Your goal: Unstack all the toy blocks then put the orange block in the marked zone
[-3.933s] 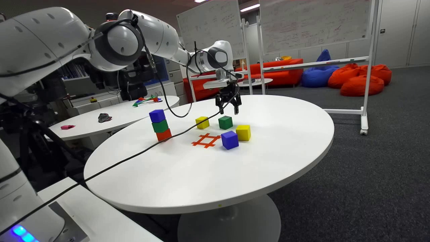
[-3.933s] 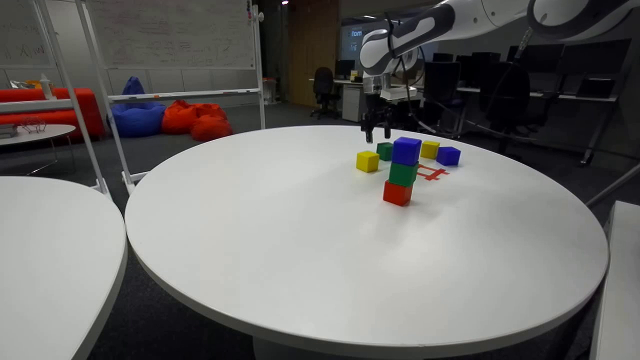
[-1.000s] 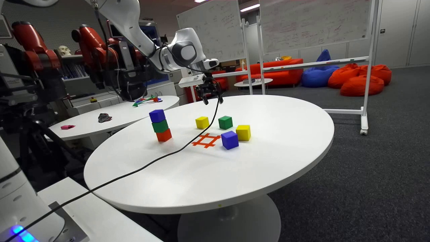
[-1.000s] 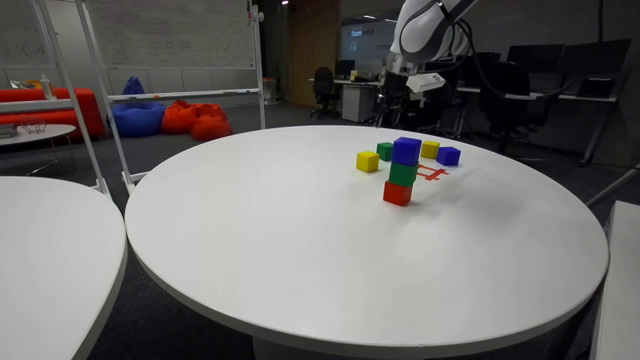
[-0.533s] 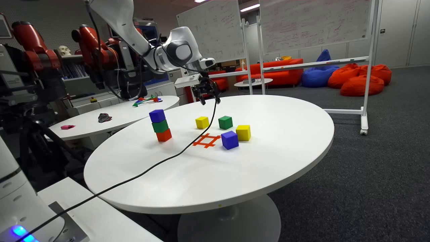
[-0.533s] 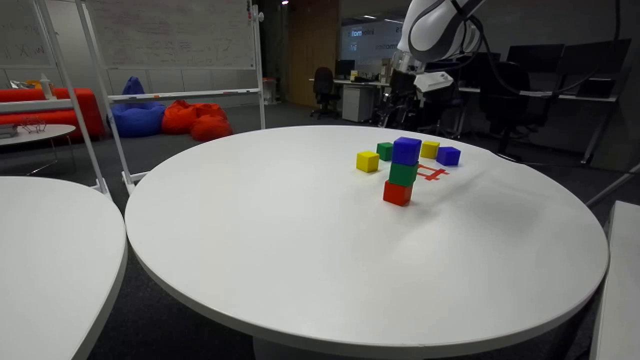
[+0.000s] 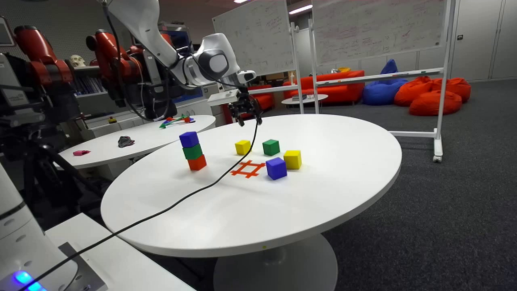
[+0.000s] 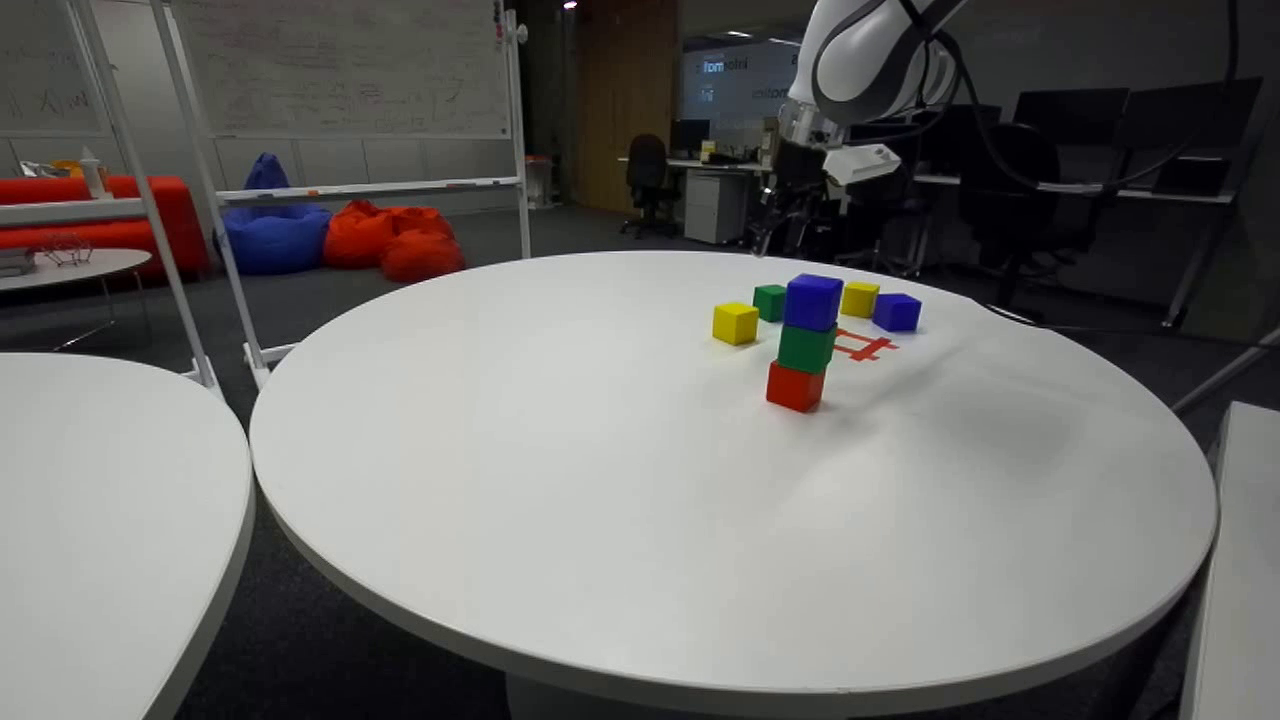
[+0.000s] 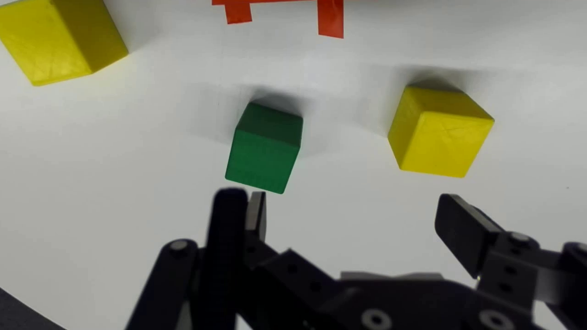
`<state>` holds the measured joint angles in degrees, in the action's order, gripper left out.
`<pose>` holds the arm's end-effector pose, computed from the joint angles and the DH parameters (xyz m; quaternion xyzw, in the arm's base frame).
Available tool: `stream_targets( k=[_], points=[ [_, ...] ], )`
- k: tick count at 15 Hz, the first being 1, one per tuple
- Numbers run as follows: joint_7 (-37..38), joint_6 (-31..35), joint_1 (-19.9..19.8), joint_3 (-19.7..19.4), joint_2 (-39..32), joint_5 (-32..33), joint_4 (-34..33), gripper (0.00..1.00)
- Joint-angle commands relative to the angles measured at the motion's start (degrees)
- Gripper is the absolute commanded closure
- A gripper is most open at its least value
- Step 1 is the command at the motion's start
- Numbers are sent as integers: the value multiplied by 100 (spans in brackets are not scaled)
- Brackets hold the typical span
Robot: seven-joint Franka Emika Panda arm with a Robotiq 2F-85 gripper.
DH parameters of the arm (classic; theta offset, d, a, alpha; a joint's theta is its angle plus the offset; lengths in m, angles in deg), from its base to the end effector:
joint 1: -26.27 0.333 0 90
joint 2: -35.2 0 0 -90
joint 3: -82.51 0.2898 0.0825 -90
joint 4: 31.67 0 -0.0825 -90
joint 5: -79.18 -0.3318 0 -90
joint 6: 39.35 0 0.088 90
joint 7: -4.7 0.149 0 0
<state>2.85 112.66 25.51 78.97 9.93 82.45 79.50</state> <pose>0.6100 -0.0438 0.2568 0.9903 0.0067 0.1338 0.0366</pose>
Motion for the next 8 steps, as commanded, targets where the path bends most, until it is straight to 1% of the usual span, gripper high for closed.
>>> stream_targets(
  k=[1, 4, 8],
  points=[
    [251, 131, 215, -90, 367, 328, 480, 0],
    [436, 308, 414, -138, 601, 650, 855, 0],
    [577, 670, 537, -134, 884, 939, 1322, 0]
  ],
)
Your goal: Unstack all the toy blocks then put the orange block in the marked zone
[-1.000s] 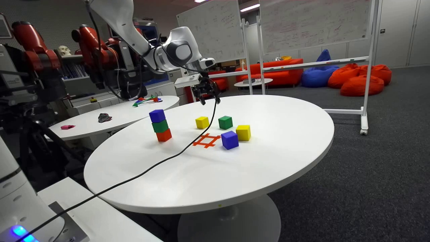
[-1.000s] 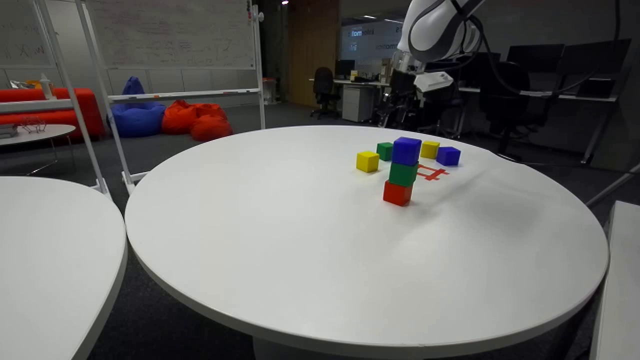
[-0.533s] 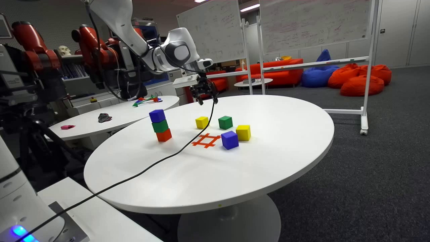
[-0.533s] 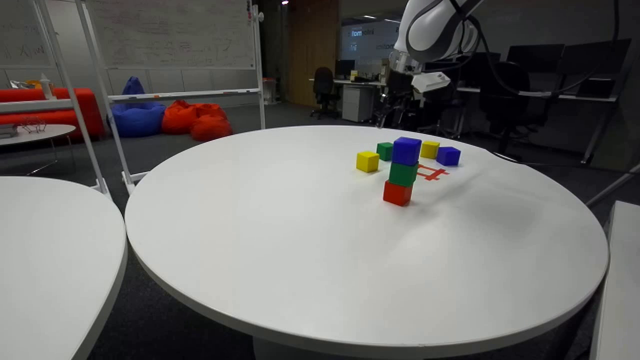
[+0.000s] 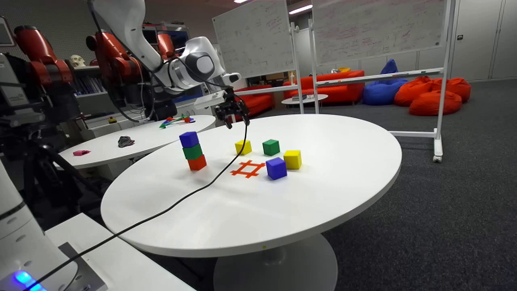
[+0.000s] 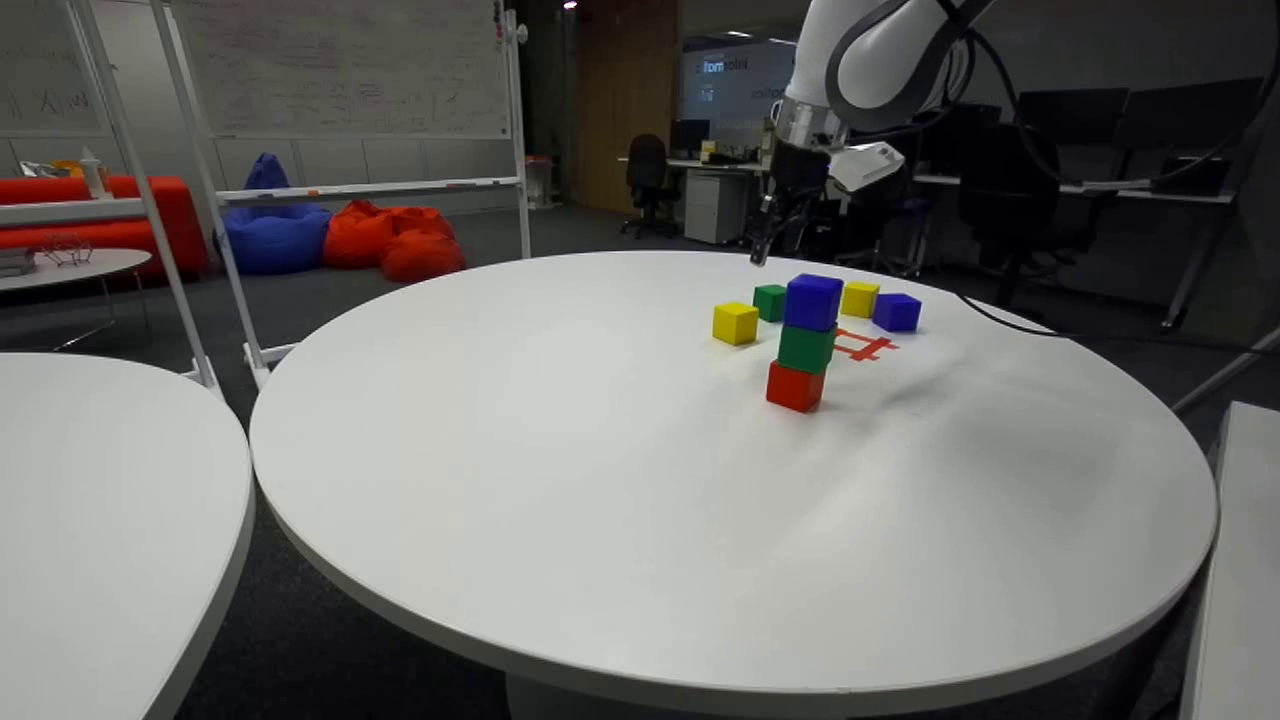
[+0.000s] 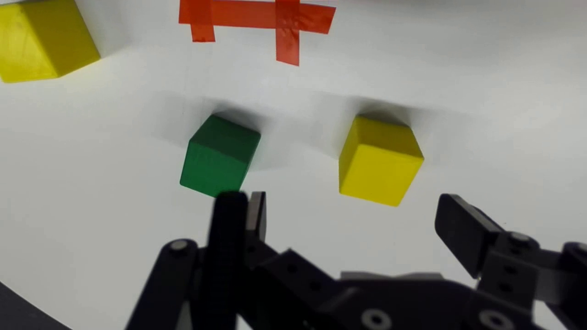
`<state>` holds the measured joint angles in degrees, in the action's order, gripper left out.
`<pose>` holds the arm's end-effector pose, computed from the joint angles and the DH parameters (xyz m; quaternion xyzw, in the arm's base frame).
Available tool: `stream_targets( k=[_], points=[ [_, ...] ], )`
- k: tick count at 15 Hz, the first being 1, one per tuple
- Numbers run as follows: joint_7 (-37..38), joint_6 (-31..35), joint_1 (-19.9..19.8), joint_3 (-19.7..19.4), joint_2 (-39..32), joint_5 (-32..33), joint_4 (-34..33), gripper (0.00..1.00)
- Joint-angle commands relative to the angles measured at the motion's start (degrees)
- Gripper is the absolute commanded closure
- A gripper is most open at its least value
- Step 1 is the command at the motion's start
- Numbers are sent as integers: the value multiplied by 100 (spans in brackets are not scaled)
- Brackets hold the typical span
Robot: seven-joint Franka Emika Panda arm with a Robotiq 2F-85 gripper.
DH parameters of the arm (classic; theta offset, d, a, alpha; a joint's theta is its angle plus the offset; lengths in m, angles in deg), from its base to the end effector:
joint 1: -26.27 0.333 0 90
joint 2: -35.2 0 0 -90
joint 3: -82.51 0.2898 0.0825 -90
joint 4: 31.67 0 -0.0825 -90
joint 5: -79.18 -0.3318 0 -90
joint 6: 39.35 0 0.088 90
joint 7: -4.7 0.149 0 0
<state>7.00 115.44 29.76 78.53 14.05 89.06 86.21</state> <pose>0.5864 -0.0014 0.2579 0.9875 0.0521 0.1371 0.0569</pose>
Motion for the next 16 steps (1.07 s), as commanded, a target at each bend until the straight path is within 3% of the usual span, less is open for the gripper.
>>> stream_targets(
  k=[1, 2, 3, 9, 16],
  points=[
    [140, 504, 113, -72, 539, 320, 749, 0],
    [112, 612, 113, -73, 568, 363, 811, 0],
    [23, 335, 34, 24, 228, 164, 361, 0],
    [52, 458, 54, 40, 368, 182, 548, 0],
    [-26, 629, -63, 666, 244, -1028, 577, 0]
  ],
)
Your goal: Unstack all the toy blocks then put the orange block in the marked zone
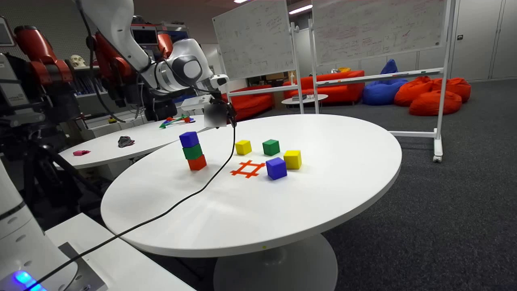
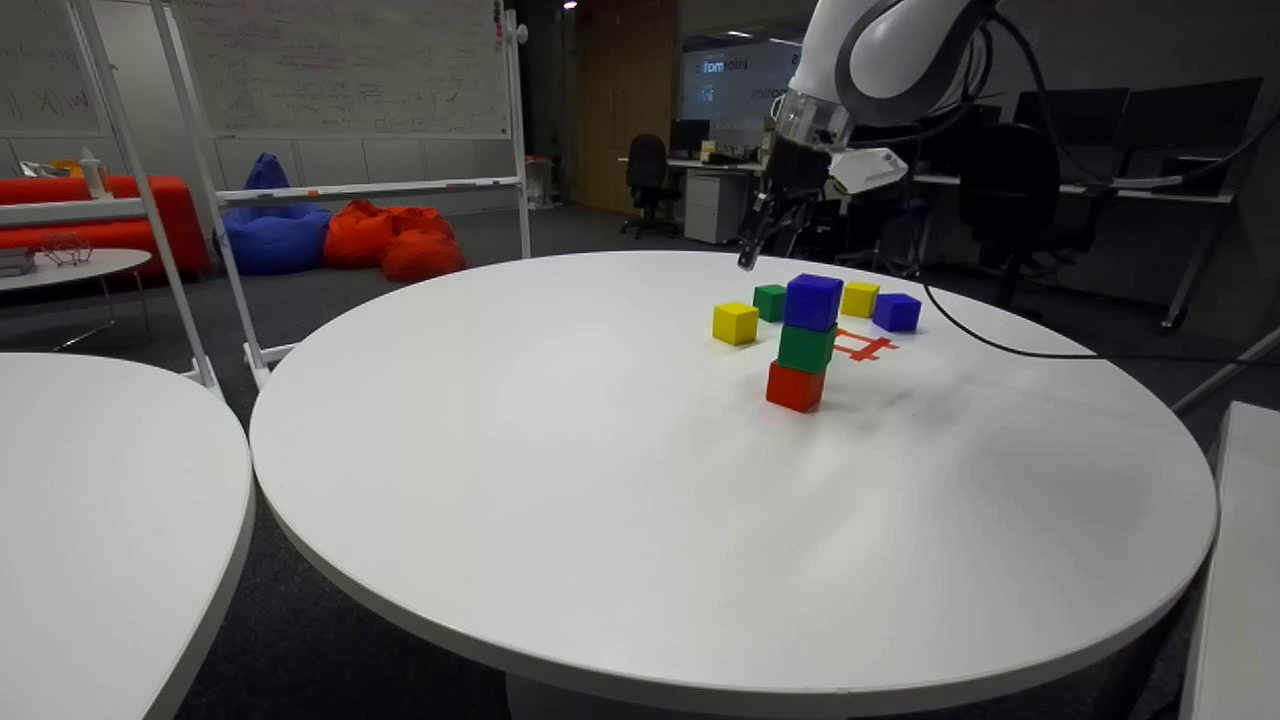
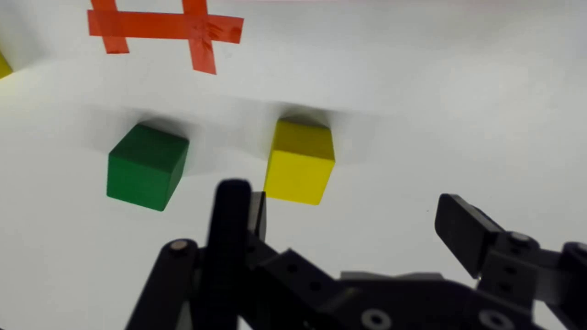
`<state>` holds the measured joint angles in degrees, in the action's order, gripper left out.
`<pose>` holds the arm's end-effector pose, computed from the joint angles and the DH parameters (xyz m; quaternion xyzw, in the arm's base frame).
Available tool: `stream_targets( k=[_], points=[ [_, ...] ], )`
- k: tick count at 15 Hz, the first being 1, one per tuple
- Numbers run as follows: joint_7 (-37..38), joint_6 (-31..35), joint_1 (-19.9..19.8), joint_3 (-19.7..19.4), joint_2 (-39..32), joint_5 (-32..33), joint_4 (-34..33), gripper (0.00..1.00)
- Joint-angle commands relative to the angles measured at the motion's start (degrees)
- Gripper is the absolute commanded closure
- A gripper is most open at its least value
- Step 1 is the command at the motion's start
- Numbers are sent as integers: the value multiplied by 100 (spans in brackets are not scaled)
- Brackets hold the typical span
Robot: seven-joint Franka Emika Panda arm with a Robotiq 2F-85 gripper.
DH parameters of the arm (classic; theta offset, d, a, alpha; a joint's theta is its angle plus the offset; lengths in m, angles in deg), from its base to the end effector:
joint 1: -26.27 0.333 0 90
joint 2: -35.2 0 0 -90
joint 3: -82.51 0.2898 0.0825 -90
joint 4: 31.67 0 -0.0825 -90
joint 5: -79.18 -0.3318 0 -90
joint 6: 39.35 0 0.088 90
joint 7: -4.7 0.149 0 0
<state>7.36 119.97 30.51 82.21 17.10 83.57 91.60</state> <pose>0.5681 0.0414 0.2604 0.9866 0.0446 0.1567 0.0107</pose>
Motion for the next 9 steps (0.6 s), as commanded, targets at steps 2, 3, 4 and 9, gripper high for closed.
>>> stream_targets(
  k=[2, 3, 4, 9],
  points=[
    [-1, 165, -158, 441, -83, -894, 42, 0],
    [-104, 72, -173, 492, -123, -999, -8, 0],
    [-164, -5, -123, 462, -146, -917, -52, 0],
    [-7, -11, -26, 386, -111, -792, -19, 0]
  ],
)
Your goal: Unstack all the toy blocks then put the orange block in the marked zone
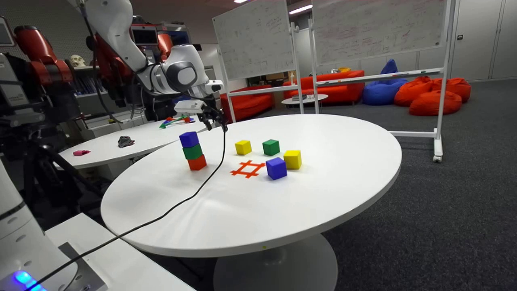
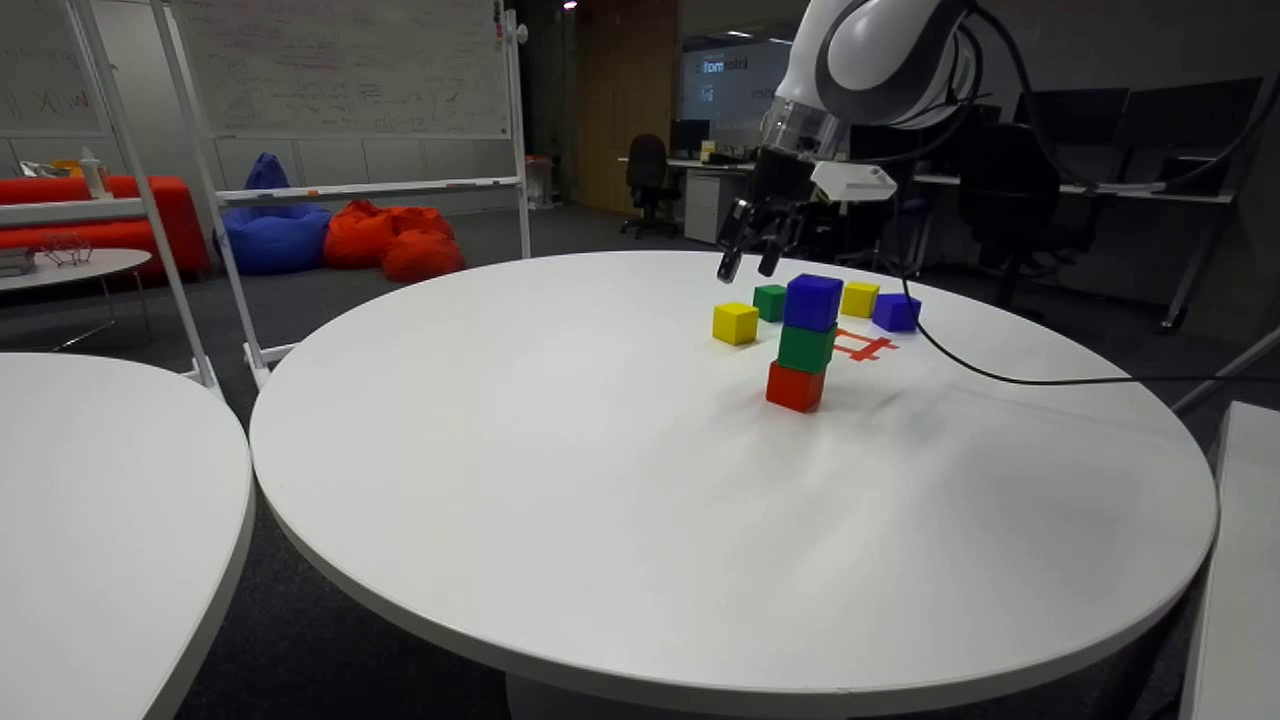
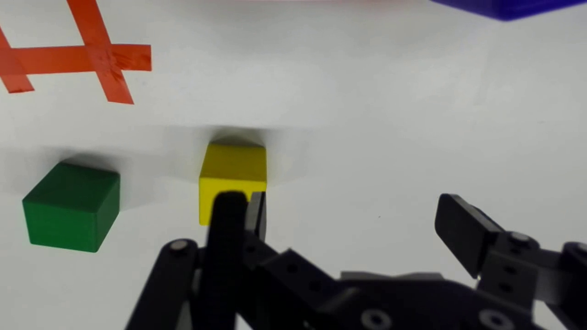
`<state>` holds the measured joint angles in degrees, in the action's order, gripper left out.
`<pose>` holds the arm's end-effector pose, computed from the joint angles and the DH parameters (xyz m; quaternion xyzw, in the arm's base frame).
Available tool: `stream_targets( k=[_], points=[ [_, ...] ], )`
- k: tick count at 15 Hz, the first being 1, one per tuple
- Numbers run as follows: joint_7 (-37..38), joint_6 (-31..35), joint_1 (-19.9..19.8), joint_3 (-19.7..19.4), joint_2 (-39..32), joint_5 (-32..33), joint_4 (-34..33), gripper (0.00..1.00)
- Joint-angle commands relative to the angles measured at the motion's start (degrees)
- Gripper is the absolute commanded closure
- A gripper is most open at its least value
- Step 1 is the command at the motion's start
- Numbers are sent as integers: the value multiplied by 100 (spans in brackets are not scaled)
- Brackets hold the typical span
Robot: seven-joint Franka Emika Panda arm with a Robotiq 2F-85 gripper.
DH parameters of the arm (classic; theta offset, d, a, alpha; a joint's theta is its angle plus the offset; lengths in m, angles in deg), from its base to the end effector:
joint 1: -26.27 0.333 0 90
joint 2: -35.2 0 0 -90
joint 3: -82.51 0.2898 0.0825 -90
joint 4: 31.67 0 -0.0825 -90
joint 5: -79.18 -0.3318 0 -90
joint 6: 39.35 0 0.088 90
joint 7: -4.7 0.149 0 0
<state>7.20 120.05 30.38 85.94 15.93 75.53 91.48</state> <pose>0.5643 0.0725 0.2502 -0.9887 -0.0125 -0.1448 0.0378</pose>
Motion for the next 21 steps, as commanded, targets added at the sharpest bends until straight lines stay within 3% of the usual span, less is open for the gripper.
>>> stream_targets(
  k=[1, 12, 17, 18, 21],
  points=[
    [9, -19, -14, 12, 5, 12, -7, 0],
    [267, 494, 371, -142, 323, 586, 505, 0],
    [638, 990, 671, -387, 451, 1002, 849, 0],
    [360, 747, 452, -144, 150, 735, 457, 0],
    [391, 769, 479, -158, 138, 752, 466, 0]
  ],
)
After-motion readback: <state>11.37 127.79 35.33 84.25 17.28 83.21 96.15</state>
